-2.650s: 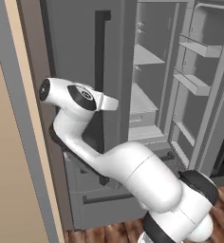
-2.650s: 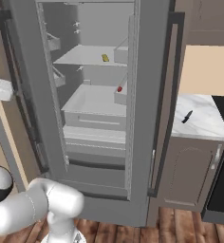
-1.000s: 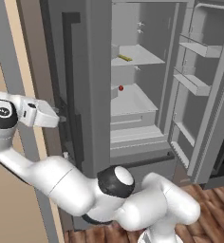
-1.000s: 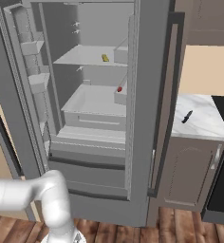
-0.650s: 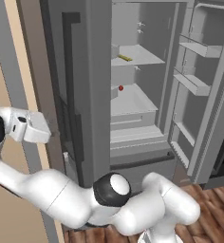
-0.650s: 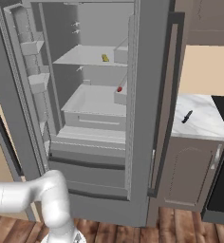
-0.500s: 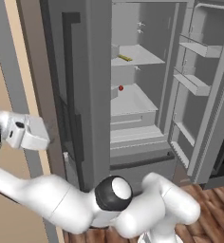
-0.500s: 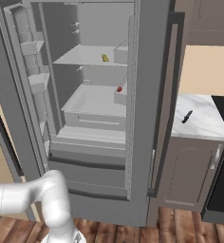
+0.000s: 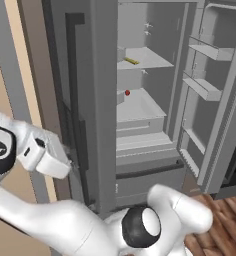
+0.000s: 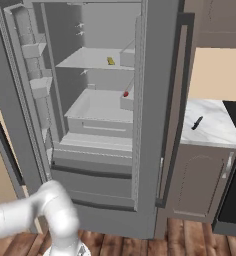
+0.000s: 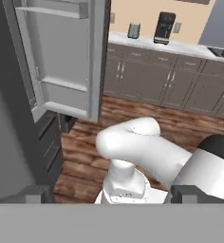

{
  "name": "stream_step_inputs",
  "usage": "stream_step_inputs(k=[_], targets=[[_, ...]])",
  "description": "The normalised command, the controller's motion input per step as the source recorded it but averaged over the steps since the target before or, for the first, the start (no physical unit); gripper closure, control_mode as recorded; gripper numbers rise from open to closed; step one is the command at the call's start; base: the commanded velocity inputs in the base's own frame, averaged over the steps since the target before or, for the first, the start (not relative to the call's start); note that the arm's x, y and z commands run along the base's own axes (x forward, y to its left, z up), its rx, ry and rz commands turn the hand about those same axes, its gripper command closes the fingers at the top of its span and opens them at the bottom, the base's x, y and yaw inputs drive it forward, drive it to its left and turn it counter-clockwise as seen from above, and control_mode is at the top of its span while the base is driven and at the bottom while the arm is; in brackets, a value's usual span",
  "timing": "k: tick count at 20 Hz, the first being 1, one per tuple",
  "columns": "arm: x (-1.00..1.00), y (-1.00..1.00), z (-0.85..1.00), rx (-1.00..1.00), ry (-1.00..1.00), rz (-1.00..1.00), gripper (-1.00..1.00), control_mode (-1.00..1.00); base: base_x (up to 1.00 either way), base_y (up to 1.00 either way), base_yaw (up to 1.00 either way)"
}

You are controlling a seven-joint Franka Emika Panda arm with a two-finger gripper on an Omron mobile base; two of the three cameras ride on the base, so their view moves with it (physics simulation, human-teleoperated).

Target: Retrieve the butter from the fridge and place it on a plate on the dining table. Then retrieve the butter knife by the fridge and place it near the plate.

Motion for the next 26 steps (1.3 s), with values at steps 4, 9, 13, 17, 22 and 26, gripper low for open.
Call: stream_step_inputs(k=[4,9,13,17,22,26], targets=[[-1.0,-0.85,-0.11,0.26,0.0,0.07,-1.0,-1.0,0.0,0.0,0.0],[-0.77,-0.87,0.0,0.35,0.01,0.05,-1.0,-1.0,0.0,0.0,0.0],[0.01,-0.89,0.36,0.57,0.05,0.0,-1.0,-1.0,0.0,0.0,0.0],[0.12,-0.89,0.03,0.49,0.25,0.0,-1.0,-1.0,0.0,0.0,0.0],[0.42,-0.98,-0.25,0.47,0.22,0.01,-1.0,-1.0,0.0,0.0,0.0],[0.46,-0.74,-0.37,0.34,-0.09,0.03,-1.0,-1.0,0.0,0.0,0.0]])
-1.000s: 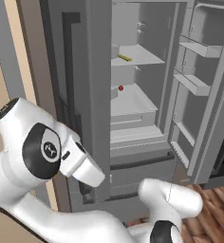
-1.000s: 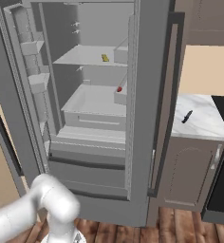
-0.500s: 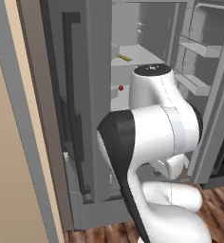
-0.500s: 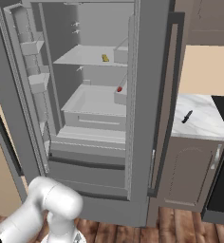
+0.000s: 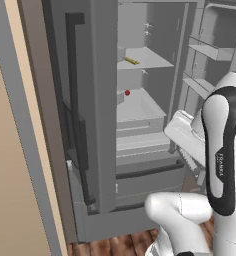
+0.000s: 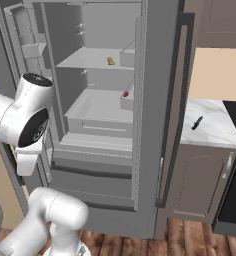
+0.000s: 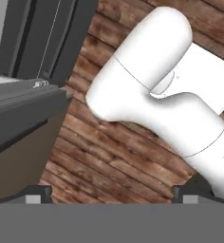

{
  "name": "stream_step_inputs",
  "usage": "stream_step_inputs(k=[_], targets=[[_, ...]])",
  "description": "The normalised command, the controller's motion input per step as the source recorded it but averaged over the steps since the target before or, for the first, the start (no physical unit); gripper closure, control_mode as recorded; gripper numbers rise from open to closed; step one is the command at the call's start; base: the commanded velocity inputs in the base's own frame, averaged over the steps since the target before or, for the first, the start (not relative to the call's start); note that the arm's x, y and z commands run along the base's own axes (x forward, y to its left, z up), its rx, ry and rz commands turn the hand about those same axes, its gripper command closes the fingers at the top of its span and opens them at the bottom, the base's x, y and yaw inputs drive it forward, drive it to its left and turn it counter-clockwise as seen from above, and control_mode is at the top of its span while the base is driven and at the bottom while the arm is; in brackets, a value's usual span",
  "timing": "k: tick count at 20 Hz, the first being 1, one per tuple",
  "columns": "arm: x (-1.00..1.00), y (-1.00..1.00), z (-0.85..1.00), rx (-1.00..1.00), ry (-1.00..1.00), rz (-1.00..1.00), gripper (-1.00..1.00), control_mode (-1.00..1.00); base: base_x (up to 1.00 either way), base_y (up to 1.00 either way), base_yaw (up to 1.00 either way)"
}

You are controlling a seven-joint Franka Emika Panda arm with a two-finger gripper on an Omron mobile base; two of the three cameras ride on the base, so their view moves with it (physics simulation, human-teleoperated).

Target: Retrieve the butter from the fridge and place it on a plate on the dining table. Then retrieve the butter knife by the fridge and place it near the plate.

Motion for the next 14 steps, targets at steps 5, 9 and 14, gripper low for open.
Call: stream_step_inputs(k=[5,9,14], targets=[[0.36,-0.17,-0.4,0.12,-0.17,0.02,-1.0,-1.0,0.0,0.0,0.0],[0.54,0.0,-0.06,0.14,-0.01,0.02,-1.0,-1.0,0.0,0.0,0.0],[0.63,-0.04,-0.04,0.21,0.02,0.0,-1.0,-1.0,0.0,0.0,0.0]])
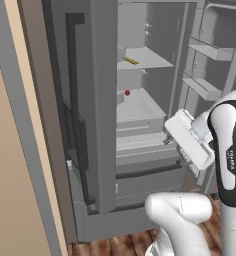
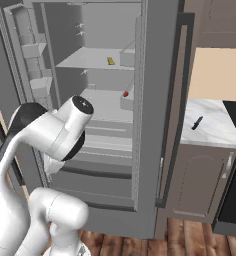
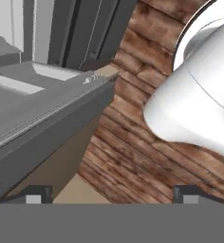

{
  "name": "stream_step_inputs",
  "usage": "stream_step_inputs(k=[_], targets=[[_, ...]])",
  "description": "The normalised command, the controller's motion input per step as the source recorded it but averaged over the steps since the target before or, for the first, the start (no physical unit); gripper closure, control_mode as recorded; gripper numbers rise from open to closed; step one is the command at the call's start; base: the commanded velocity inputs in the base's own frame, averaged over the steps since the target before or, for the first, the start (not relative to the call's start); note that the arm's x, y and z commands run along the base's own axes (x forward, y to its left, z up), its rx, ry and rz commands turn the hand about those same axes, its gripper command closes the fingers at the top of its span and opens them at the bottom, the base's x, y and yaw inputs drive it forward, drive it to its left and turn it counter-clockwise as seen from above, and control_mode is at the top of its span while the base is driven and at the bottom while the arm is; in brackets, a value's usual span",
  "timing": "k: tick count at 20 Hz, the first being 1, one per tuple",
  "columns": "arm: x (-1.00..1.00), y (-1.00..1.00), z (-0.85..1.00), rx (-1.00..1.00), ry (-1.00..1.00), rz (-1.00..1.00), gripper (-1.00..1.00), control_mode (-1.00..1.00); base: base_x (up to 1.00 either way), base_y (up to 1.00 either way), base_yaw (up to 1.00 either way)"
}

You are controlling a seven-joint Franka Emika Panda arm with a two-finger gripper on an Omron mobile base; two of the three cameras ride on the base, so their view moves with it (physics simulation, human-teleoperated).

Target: Retrieve the butter from the fridge and place it on a plate on the dining table. Then retrieve the butter knife by the fridge and place it near the plate.

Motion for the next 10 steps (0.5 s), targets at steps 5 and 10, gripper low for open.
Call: stream_step_inputs(k=[5,10], targets=[[0.54,0.07,-0.25,0.23,0.01,0.0,-1.0,-1.0,0.0,0.0,0.0],[0.58,0.21,-0.41,0.14,0.0,0.0,-1.0,-1.0,0.0,0.0,0.0]])
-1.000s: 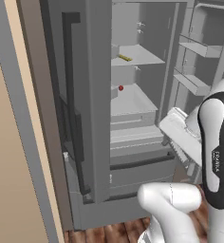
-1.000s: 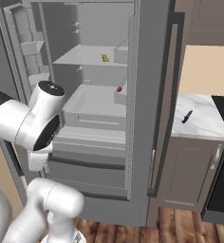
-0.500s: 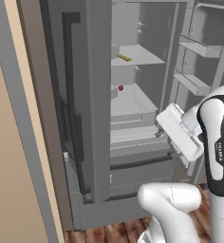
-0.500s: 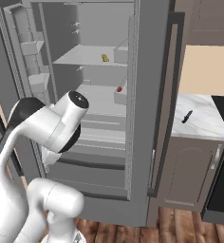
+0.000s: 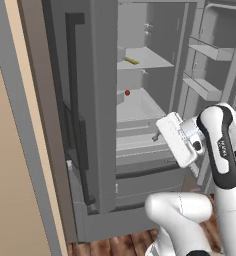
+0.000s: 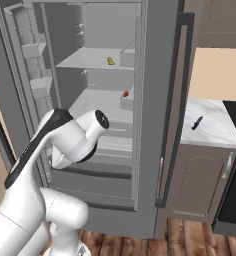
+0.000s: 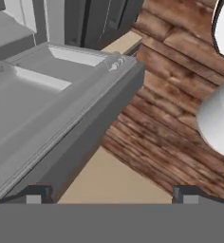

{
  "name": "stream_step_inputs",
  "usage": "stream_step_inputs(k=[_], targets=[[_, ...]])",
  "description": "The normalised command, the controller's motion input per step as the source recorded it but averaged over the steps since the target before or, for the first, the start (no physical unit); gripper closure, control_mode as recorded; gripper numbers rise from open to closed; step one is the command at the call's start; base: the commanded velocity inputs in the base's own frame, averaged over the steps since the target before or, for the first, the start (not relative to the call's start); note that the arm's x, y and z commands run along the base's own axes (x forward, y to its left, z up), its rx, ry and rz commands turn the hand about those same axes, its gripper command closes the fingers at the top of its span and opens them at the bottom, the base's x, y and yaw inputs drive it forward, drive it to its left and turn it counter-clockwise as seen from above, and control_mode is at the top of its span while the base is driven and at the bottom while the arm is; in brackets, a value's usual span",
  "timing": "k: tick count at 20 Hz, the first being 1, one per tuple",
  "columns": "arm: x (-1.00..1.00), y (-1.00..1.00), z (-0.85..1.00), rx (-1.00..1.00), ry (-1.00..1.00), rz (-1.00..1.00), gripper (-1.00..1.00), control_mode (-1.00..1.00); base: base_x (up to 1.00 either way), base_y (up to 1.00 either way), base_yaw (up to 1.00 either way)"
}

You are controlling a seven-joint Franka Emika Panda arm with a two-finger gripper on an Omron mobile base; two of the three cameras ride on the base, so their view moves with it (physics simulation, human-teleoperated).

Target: Retrieve the butter from the fridge and place it on a plate on the dining table. Then retrieve the butter knife by the fridge and place it near the plate.

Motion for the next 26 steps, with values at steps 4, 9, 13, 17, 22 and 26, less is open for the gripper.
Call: stream_step_inputs(k=[4,9,13,17,22,26], targets=[[0.61,0.15,-0.42,0.12,0.0,0.0,-1.0,-1.0,0.0,0.0,0.0],[0.46,0.49,-0.26,0.09,0.0,0.0,-1.0,-1.0,0.0,0.0,0.0],[0.57,0.42,-0.2,0.05,0.01,0.0,-1.0,-1.0,0.0,0.0,0.0],[0.6,0.36,-0.21,0.0,0.04,0.0,-1.0,-1.0,0.0,0.0,0.0],[0.38,0.53,-0.02,0.0,0.09,0.03,-1.0,-1.0,0.0,0.0,0.0],[0.19,0.56,0.0,0.0,0.09,0.05,-1.0,-1.0,0.0,0.0,0.0]])
